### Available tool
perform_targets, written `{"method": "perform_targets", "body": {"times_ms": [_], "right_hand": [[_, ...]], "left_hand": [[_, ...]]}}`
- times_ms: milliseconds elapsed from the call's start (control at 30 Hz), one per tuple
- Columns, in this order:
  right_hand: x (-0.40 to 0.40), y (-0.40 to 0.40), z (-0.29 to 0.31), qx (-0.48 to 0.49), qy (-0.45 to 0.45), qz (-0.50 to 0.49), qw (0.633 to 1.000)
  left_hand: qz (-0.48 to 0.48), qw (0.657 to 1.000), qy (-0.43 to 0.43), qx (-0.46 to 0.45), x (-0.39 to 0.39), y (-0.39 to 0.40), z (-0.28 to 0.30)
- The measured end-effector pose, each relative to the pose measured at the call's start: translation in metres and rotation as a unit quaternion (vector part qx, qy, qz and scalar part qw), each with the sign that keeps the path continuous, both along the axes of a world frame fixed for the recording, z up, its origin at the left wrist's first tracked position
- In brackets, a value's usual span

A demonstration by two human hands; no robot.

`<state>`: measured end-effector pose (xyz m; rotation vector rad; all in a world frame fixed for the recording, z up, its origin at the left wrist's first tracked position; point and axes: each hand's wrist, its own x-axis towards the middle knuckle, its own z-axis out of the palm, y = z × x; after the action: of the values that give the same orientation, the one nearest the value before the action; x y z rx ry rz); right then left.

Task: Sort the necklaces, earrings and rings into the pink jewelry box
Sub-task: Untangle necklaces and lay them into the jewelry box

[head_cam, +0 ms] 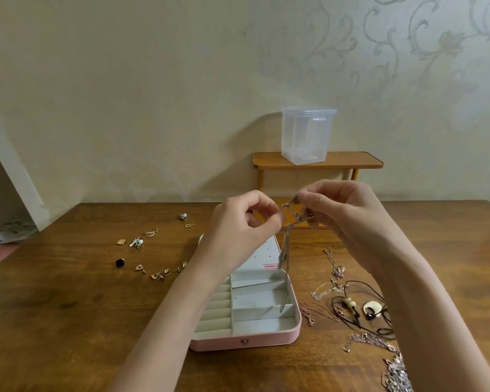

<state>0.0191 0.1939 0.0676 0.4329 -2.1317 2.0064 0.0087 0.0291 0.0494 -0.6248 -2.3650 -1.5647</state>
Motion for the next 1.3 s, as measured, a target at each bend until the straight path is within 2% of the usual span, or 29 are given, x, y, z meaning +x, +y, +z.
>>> {"method": "perform_targets", "body": {"times_ms": [67, 133, 167, 200, 233, 267, 300, 333, 367, 433, 500, 533, 567, 600, 667, 767, 867, 967, 1033, 1133, 1200, 1300], "right_hand": [[0.000, 0.000, 0.000, -0.025, -0.003, 0.000, 1.000], [0.000, 0.001, 0.000, -0.055, -0.009, 0.003, 0.998], [0.000, 0.002, 0.000, -0.063, -0.012, 0.005, 0.998], [0.000, 0.001, -0.001, -0.063, -0.015, 0.006, 0.998], [-0.001, 0.001, -0.001, -0.060, -0.020, 0.009, 0.998], [-0.001, 0.000, -0.002, -0.058, -0.025, 0.012, 0.998], [-0.002, -0.001, -0.002, -0.061, -0.030, 0.015, 0.998], [-0.003, -0.001, -0.003, -0.070, -0.034, 0.015, 0.997], [-0.004, -0.001, -0.003, -0.082, -0.037, 0.014, 0.996], [-0.004, -0.001, -0.003, -0.103, -0.036, 0.008, 0.994], [-0.004, -0.001, -0.003, -0.117, -0.026, -0.007, 0.993], [-0.003, -0.001, -0.002, -0.119, -0.017, -0.019, 0.993], [-0.002, -0.002, -0.001, -0.116, -0.006, -0.032, 0.993], [-0.001, -0.002, 0.001, -0.103, 0.008, -0.049, 0.993], [0.000, -0.002, 0.003, -0.057, 0.043, -0.087, 0.994], [0.001, -0.002, 0.003, -0.017, 0.076, -0.112, 0.991], [0.000, -0.003, 0.002, -0.007, 0.081, -0.105, 0.991], [0.000, -0.005, 0.001, 0.007, 0.071, -0.101, 0.992], [0.000, -0.004, 0.001, 0.015, 0.084, -0.110, 0.990], [-0.001, -0.001, 0.002, 0.025, 0.101, -0.125, 0.987], [-0.002, 0.000, 0.001, 0.028, 0.103, -0.125, 0.986], [-0.003, 0.001, 0.001, 0.022, 0.112, -0.120, 0.986]], "left_hand": [[-0.018, 1.000, -0.022, -0.004, 0.001, 0.001, 0.000], [-0.083, 0.983, -0.108, 0.126, 0.002, 0.003, 0.002], [-0.129, 0.948, -0.175, 0.234, 0.002, 0.003, 0.004], [-0.171, 0.895, -0.236, 0.338, 0.002, 0.004, 0.006], [-0.202, 0.844, -0.276, 0.414, 0.002, 0.005, 0.008], [-0.219, 0.807, -0.296, 0.462, 0.003, 0.006, 0.008], [-0.225, 0.785, -0.302, 0.492, 0.003, 0.007, 0.008], [-0.219, 0.782, -0.297, 0.503, 0.003, 0.010, 0.007], [-0.199, 0.802, -0.279, 0.490, 0.003, 0.012, 0.005], [-0.143, 0.880, -0.205, 0.403, 0.002, 0.014, 0.000], [-0.074, 0.962, -0.070, 0.252, -0.001, 0.015, -0.009], [-0.032, 0.987, 0.020, 0.157, -0.003, 0.015, -0.014], [0.011, 0.992, 0.109, 0.055, -0.004, 0.016, -0.020], [0.045, 0.982, 0.180, -0.037, -0.005, 0.016, -0.024], [0.085, 0.961, 0.228, -0.131, -0.005, 0.015, -0.029], [0.102, 0.963, 0.222, -0.114, -0.011, 0.012, -0.032], [0.113, 0.962, 0.208, -0.136, -0.014, 0.013, -0.036], [0.064, 0.985, 0.113, -0.111, -0.016, 0.016, -0.040], [0.022, 0.997, -0.003, -0.068, -0.016, 0.018, -0.039], [-0.030, 0.984, -0.171, -0.043, -0.018, 0.020, -0.042], [-0.043, 0.976, -0.213, -0.030, -0.018, 0.020, -0.042], [-0.026, 0.977, -0.197, -0.082, -0.017, 0.013, -0.037]]}}
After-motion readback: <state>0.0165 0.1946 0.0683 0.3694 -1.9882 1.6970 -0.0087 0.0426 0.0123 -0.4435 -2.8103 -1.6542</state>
